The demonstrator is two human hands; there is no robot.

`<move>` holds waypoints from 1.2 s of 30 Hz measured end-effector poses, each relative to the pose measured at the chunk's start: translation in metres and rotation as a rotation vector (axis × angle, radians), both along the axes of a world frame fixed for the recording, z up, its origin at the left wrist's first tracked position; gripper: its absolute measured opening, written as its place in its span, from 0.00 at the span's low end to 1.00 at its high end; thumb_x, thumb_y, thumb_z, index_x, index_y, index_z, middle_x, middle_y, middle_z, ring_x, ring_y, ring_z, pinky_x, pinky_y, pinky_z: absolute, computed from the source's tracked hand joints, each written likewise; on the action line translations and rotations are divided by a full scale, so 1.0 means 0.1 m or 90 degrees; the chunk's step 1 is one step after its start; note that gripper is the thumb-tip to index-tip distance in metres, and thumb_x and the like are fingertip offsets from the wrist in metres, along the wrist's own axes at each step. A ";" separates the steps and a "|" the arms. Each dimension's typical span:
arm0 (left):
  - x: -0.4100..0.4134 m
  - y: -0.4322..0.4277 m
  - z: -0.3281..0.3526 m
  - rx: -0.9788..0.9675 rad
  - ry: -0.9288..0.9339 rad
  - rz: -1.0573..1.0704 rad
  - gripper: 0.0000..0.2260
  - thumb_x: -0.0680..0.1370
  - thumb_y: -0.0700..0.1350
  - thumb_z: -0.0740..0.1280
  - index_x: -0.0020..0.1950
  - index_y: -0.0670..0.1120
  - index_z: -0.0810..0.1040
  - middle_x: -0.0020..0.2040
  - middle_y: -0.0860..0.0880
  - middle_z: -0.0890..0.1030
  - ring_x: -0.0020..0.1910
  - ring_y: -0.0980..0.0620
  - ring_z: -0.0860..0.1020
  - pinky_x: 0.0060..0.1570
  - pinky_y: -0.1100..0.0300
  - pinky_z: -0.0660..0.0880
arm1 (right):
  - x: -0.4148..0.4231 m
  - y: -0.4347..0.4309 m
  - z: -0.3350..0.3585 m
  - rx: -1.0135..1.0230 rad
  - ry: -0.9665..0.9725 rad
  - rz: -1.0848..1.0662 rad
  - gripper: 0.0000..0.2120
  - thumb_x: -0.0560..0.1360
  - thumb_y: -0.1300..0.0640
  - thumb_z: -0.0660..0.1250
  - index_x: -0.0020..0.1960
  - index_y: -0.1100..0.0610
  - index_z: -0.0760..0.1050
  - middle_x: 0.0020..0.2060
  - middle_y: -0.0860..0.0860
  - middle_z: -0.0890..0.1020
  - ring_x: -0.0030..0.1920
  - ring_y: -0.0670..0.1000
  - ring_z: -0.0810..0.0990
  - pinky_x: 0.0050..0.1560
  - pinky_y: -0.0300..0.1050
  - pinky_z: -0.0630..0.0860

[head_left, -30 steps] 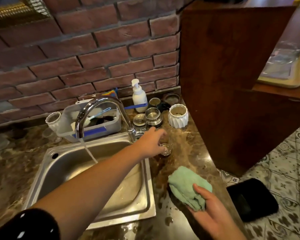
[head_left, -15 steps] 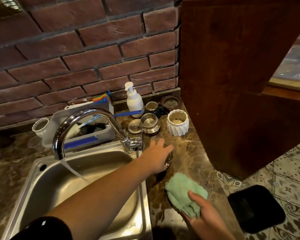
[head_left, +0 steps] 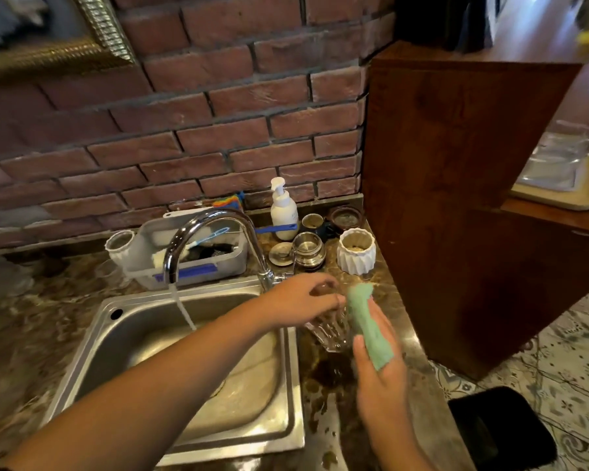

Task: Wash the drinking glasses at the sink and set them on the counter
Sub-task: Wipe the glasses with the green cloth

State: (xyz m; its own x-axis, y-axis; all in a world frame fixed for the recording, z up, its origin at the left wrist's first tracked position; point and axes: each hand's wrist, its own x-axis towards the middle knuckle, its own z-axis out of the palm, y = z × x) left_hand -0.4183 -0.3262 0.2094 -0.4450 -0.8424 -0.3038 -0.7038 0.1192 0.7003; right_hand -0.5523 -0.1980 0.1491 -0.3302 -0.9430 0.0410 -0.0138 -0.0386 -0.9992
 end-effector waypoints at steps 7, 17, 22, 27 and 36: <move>0.22 0.63 0.58 -0.138 -0.007 0.084 0.15 0.79 0.61 0.62 0.58 0.54 0.79 0.49 0.55 0.81 0.47 0.54 0.79 0.41 0.59 0.72 | 0.32 0.20 0.44 -0.069 0.180 0.105 0.44 0.69 0.40 0.71 0.80 0.44 0.55 0.76 0.37 0.62 0.74 0.35 0.61 0.67 0.30 0.61; 0.62 1.25 0.92 -0.199 0.046 0.015 0.13 0.77 0.56 0.64 0.58 0.52 0.77 0.46 0.50 0.81 0.44 0.52 0.79 0.44 0.50 0.77 | 0.48 0.44 0.74 -0.077 -0.133 0.326 0.27 0.65 0.59 0.79 0.63 0.46 0.79 0.58 0.51 0.85 0.59 0.53 0.84 0.53 0.40 0.80; 0.88 1.44 1.07 -0.240 0.113 -0.094 0.26 0.71 0.62 0.58 0.61 0.49 0.78 0.48 0.48 0.79 0.40 0.63 0.71 0.41 0.64 0.69 | 0.69 0.65 0.73 0.113 -0.586 0.433 0.37 0.52 0.57 0.88 0.59 0.60 0.83 0.56 0.66 0.84 0.55 0.66 0.85 0.47 0.59 0.84; 1.19 1.54 1.11 -0.236 0.146 -0.139 0.27 0.73 0.62 0.56 0.64 0.49 0.76 0.55 0.47 0.78 0.51 0.52 0.76 0.51 0.53 0.74 | 0.97 0.80 0.76 0.146 -0.619 0.414 0.43 0.47 0.54 0.89 0.60 0.61 0.82 0.55 0.67 0.84 0.51 0.65 0.86 0.42 0.58 0.84; 1.58 1.60 1.05 -0.188 0.129 0.015 0.17 0.76 0.61 0.57 0.61 0.60 0.74 0.54 0.57 0.73 0.52 0.60 0.75 0.46 0.57 0.74 | 1.42 0.83 1.08 -0.092 0.074 0.243 0.38 0.62 0.51 0.79 0.70 0.46 0.71 0.58 0.42 0.83 0.58 0.45 0.83 0.54 0.37 0.81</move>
